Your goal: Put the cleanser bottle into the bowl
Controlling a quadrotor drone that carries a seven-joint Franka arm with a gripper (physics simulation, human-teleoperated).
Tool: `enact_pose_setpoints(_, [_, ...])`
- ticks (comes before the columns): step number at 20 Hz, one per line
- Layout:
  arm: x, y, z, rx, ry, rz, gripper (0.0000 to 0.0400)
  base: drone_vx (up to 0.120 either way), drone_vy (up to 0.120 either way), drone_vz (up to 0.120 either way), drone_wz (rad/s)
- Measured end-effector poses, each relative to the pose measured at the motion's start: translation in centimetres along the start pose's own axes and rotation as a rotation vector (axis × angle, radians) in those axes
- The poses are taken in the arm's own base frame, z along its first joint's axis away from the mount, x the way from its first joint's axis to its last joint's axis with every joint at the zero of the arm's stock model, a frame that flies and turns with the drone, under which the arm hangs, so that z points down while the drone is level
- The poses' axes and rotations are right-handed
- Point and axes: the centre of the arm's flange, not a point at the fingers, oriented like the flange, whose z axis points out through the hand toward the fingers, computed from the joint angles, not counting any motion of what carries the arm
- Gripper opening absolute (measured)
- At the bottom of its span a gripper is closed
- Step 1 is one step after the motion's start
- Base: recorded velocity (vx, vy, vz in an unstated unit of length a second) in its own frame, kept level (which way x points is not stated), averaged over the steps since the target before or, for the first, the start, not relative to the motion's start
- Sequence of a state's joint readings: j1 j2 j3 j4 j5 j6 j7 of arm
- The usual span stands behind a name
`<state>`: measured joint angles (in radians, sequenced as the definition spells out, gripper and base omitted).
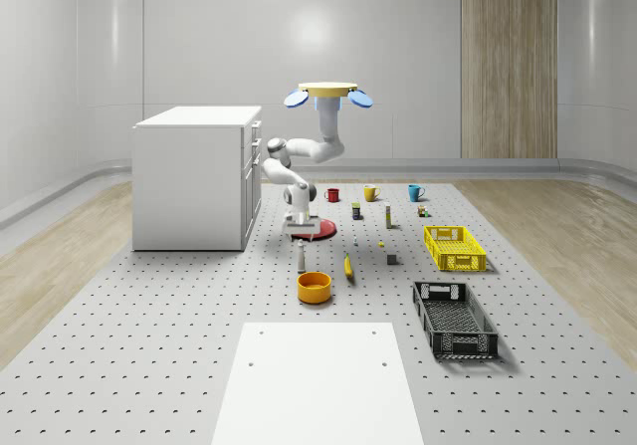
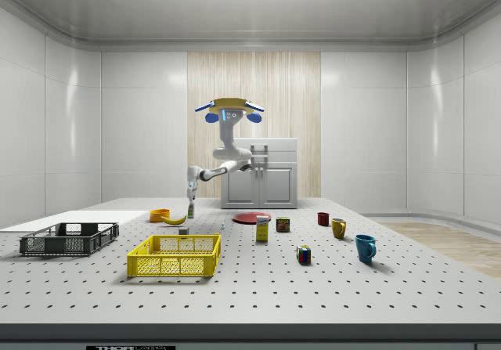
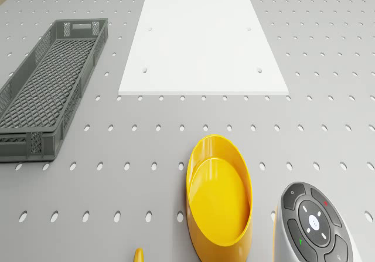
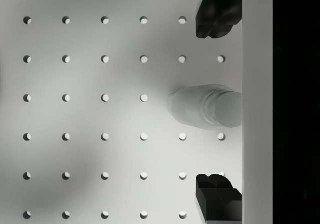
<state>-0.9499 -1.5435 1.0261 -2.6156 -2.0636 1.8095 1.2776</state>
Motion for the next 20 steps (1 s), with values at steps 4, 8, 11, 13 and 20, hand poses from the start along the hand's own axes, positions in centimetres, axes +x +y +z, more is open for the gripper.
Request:
enact_pose_setpoints(4, [0.03, 0.02, 0.62, 0.0, 0.0, 0.0, 0.0358, 0.0, 0.0, 0.0, 0.0])
enact_pose_setpoints(8, [0.04, 0.03, 0.88, 0.0, 0.0, 0.0, 0.0211, 0.0, 0.0, 0.0, 0.0])
enact_pose_setpoints(11, [0.04, 0.04, 0.97, 0.0, 0.0, 0.0, 0.0165, 0.0, 0.0, 0.0, 0.0])
enact_pose_setpoints(13, [0.04, 0.04, 1.0, 0.0, 0.0, 0.0, 0.015, 0.0, 0.0, 0.0, 0.0])
enact_pose_setpoints(20, [0.06, 0.05, 0.27, -0.002, 0.003, -0.007, 0.0149, 0.0, 0.0, 0.0, 0.0])
